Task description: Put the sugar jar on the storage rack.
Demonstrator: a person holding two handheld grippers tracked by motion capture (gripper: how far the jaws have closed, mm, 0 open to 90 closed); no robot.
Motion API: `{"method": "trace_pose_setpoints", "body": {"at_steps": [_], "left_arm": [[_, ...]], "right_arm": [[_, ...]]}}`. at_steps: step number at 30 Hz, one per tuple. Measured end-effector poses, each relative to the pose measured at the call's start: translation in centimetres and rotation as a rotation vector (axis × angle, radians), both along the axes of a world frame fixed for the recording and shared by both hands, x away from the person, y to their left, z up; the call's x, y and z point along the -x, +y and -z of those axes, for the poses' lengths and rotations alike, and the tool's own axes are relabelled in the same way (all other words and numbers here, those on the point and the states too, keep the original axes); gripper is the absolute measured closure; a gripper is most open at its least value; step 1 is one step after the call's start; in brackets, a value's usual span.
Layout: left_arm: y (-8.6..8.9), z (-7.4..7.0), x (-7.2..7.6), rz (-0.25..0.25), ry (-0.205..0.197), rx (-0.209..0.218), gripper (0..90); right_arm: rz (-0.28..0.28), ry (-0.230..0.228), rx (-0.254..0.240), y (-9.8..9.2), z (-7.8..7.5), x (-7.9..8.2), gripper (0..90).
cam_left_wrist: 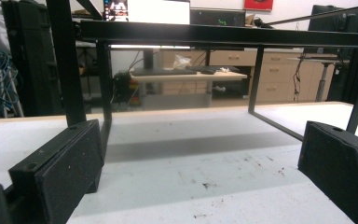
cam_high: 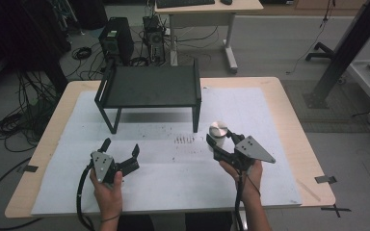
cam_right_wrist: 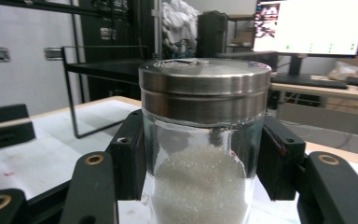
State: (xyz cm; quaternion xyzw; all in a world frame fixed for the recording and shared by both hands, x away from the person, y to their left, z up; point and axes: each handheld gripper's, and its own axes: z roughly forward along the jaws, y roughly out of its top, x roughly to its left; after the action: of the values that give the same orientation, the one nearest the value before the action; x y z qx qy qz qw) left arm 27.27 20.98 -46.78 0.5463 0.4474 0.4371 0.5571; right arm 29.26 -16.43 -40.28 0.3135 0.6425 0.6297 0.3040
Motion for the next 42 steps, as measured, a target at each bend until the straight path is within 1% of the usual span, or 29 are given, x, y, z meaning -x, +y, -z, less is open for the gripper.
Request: {"method": "trace_pose_setpoints", "body": {"at_steps": [1,2,5,6,10,13,15,16,17,19,20,23,24,26,27,29,30,32,33,35,36,40,41,42], "left_arm": [[0.0,0.0,0.0,0.0,0.0,0.0,0.5],[0.0,0.0,0.0,0.0,0.0,0.0,0.5],[0.0,0.0,0.0,0.0,0.0,0.0,0.4],[0.0,0.0,0.0,0.0,0.0,0.0,0.4],[0.0,0.0,0.0,0.0,0.0,0.001,0.5],[0.0,0.0,0.0,0.0,0.0,0.001,0.4],[0.0,0.0,0.0,0.0,0.0,0.001,0.5],[0.0,0.0,0.0,0.0,0.0,0.001,0.5],[0.0,0.0,0.0,0.0,0.0,0.001,0.5],[0.0,0.0,0.0,0.0,0.0,0.001,0.5],[0.0,0.0,0.0,0.0,0.0,0.001,0.5],[0.0,0.0,0.0,0.0,0.0,0.0,0.5],[0.0,0.0,0.0,0.0,0.0,0.0,0.5],[0.0,0.0,0.0,0.0,0.0,0.001,0.4],[0.0,0.0,0.0,0.0,0.0,0.001,0.5],[0.0,0.0,0.0,0.0,0.001,0.0,0.5],[0.0,0.0,0.0,0.0,0.0,-0.002,0.5],[0.0,0.0,0.0,0.0,0.0,-0.001,0.5],[0.0,0.0,0.0,0.0,0.002,-0.003,0.5],[0.0,0.0,0.0,0.0,0.001,0.0,0.5],[0.0,0.0,0.0,0.0,0.001,0.0,0.4],[0.0,0.0,0.0,0.0,0.001,0.0,0.4],[0.0,0.0,0.0,0.0,0.001,0.0,0.4],[0.0,0.0,0.0,0.0,0.001,0.0,0.4]], "right_arm": [[-0.017,-0.002,-0.006,0.6,-0.3,-0.3,44.4],[-0.017,-0.002,-0.006,0.6,-0.3,-0.3,44.4],[-0.045,-0.001,-0.019,1.6,-0.9,-0.8,44.4],[-0.045,-0.001,-0.019,1.6,-0.9,-0.8,44.4],[-0.076,-0.002,-0.018,2.8,-1.6,-1.3,44.3],[-0.089,-0.002,-0.022,3.1,-2.0,-1.5,44.4],[-0.098,-0.006,-0.02,3.5,-2.4,-1.7,44.4],[-0.108,-0.007,-0.017,3.8,-2.8,-1.9,44.4],[-0.108,-0.007,-0.017,3.8,-2.8,-1.9,44.4],[-0.123,-0.012,-0.017,4.2,-3.6,-2.2,44.4],[-0.123,-0.012,-0.017,4.2,-3.6,-2.2,44.4],[-0.138,-0.017,-0.02,4.8,-4.5,-2.7,44.4],[-0.138,-0.017,-0.02,4.8,-4.5,-2.7,44.4],[-0.149,-0.021,-0.021,5.3,-5.1,-3.1,44.3],[-0.149,-0.021,-0.021,5.3,-5.1,-3.1,44.3],[-0.162,-0.025,-0.026,5.7,-5.7,-3.5,44.4],[-0.162,-0.025,-0.026,5.7,-5.7,-3.5,44.4],[-0.175,-0.03,-0.032,6.2,-6.5,-3.9,44.4],[-0.175,-0.03,-0.032,6.2,-6.5,-3.9,44.4],[-0.182,-0.035,-0.033,6.6,-7.2,-4.3,44.4],[-0.182,-0.035,-0.033,6.6,-7.2,-4.3,44.4],[-0.192,-0.038,-0.038,7.3,-8.2,-5.0,44.4],[-0.197,-0.038,-0.042,7.6,-8.7,-5.4,44.4],[-0.197,-0.038,-0.042,7.6,-8.7,-5.4,44.4]]}}
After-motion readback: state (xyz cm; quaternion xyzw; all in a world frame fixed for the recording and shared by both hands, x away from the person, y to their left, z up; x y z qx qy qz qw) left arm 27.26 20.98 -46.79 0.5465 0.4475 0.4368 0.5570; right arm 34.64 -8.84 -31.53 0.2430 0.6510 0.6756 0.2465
